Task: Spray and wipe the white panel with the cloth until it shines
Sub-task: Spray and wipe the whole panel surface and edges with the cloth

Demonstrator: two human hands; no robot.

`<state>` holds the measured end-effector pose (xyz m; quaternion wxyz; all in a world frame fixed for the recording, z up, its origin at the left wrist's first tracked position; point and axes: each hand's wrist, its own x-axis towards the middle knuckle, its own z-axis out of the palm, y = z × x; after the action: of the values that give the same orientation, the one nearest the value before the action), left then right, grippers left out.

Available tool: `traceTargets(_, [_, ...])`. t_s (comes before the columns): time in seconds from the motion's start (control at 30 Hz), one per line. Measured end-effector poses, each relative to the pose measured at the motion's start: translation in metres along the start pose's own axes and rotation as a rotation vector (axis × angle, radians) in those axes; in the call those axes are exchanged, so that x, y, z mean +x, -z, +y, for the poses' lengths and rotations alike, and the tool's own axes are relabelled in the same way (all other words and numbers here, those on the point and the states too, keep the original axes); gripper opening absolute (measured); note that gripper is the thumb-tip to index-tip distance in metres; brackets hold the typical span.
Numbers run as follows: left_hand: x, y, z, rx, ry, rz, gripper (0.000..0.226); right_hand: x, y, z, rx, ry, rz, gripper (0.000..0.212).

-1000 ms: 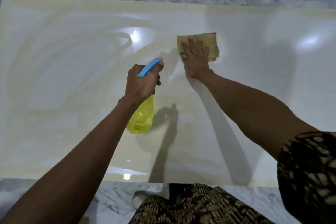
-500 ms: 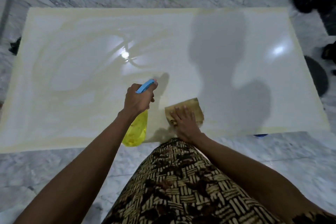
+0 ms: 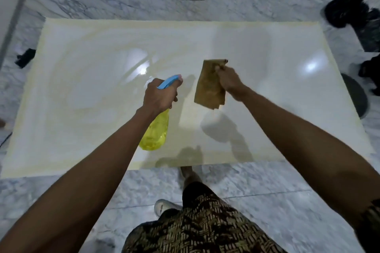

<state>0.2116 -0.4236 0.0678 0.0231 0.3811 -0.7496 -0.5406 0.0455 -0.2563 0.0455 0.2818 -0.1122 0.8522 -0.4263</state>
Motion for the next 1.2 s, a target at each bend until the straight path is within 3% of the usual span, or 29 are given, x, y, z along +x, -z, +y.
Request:
traceTargets(0.2, [0.077,0.013,0.035,-0.064,0.008,0.021,0.042,0.148,0.008,-0.048,-0.298,0.098,0.001,0.029])
traceTargets(0.37, [0.142,0.023,0.046,-0.090,-0.023,0.077,0.039,0.277,0.000,-0.079,-0.347,0.142,0.129,0.047])
traceTargets(0.43, [0.162,0.026,0.043,-0.097,-0.016,0.097,0.040,0.328,-0.020,-0.070,-0.415,0.152,0.024,0.054])
traceTargets(0.53, [0.180,0.027,0.031,-0.103,0.003,0.111,0.035,0.364,-0.074,-0.021,-0.756,0.114,-0.134,0.058])
traceTargets(0.6, [0.181,0.029,0.020,-0.094,0.031,0.115,0.029,0.350,-0.105,0.004,-0.913,0.161,-0.076,0.063])
traceTargets(0.73, [0.172,0.027,-0.010,-0.042,0.119,0.110,0.034,0.318,-0.120,0.039,-0.989,0.293,-0.023,0.059])
traceTargets(0.97, [0.116,0.014,-0.043,0.054,0.236,0.081,0.050,0.172,-0.140,0.080,-0.984,0.355,-0.257,0.064])
traceTargets(1.2, [0.038,0.021,-0.063,0.081,0.205,0.041,0.058,0.003,-0.159,0.109,-1.047,0.300,-0.367,0.075])
